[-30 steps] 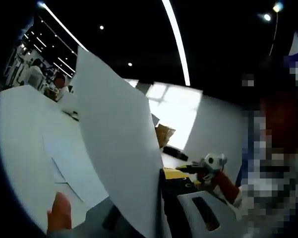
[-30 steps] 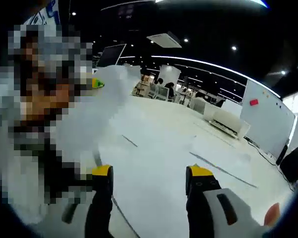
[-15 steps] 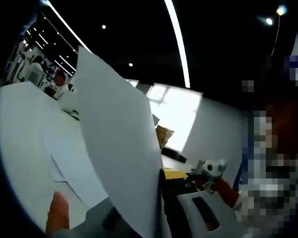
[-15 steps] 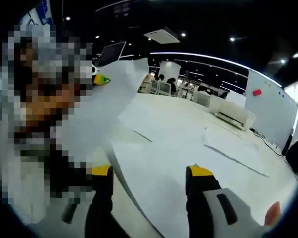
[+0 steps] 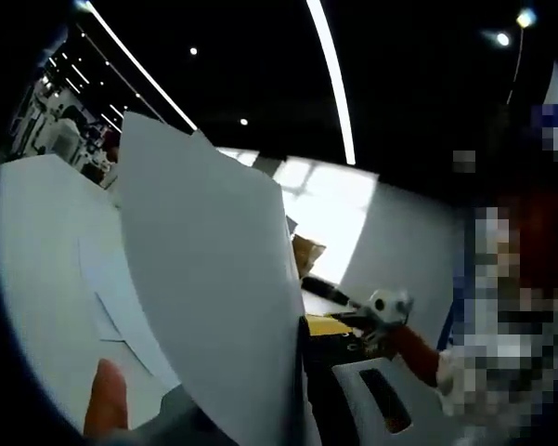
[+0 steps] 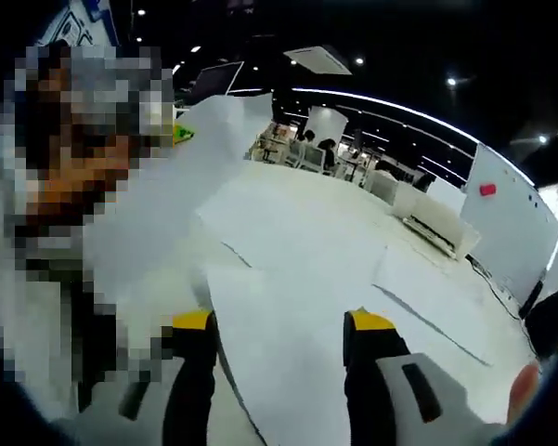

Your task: Organize the stack of printing papers by aligning and flattening the scattered papers on the table

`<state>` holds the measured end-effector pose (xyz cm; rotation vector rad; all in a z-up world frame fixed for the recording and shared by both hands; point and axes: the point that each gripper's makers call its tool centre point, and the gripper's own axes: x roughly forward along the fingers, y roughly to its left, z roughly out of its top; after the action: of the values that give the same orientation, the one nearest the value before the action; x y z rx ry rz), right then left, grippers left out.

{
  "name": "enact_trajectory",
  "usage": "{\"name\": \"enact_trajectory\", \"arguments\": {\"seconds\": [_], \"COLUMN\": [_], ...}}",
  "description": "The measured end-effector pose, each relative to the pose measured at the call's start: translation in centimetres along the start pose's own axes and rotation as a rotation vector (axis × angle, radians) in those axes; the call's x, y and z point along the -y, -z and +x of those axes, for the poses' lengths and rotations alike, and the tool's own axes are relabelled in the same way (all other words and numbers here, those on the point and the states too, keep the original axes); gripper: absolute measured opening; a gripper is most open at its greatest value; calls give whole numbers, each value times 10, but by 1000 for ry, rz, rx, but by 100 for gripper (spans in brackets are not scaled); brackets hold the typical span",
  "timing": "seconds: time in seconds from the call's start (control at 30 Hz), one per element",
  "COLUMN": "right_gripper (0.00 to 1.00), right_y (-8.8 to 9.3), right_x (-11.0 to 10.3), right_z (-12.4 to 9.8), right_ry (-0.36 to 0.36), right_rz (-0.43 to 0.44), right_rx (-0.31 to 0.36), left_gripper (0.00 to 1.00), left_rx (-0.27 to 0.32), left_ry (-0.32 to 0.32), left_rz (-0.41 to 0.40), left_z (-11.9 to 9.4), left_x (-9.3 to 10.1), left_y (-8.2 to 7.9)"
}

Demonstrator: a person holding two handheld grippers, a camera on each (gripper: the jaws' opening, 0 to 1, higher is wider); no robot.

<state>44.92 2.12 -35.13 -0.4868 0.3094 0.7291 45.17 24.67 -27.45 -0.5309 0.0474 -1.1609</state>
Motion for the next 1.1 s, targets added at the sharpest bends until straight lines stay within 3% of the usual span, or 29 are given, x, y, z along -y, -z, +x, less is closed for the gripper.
{"name": "enact_trajectory", "arguments": {"seconds": [0.17, 0.3, 0.47, 0.73, 1.1], "right_gripper": [50, 48, 46, 46, 32], "right_y": [-11, -11, -8, 0, -1], "right_x": [12, 5, 1, 20, 20], "right_z": [30, 39, 29, 18, 23], "right_ry": [-24, -9, 30, 118, 179], "right_rz": [9, 14, 40, 32, 6], "right_rx": [-12, 13, 61, 36, 45], "left_gripper": [6, 6, 6, 6, 6], "left_rx": [2, 15, 11, 12, 16], "left_ry": [-2, -3, 6, 9, 8], "left_rz": [1, 3, 4, 5, 9], "left_z": [-1, -2, -1, -3, -3], "left_x": [-1, 0, 4, 2, 1], "left_y": [-1, -2, -1, -4, -4]}}
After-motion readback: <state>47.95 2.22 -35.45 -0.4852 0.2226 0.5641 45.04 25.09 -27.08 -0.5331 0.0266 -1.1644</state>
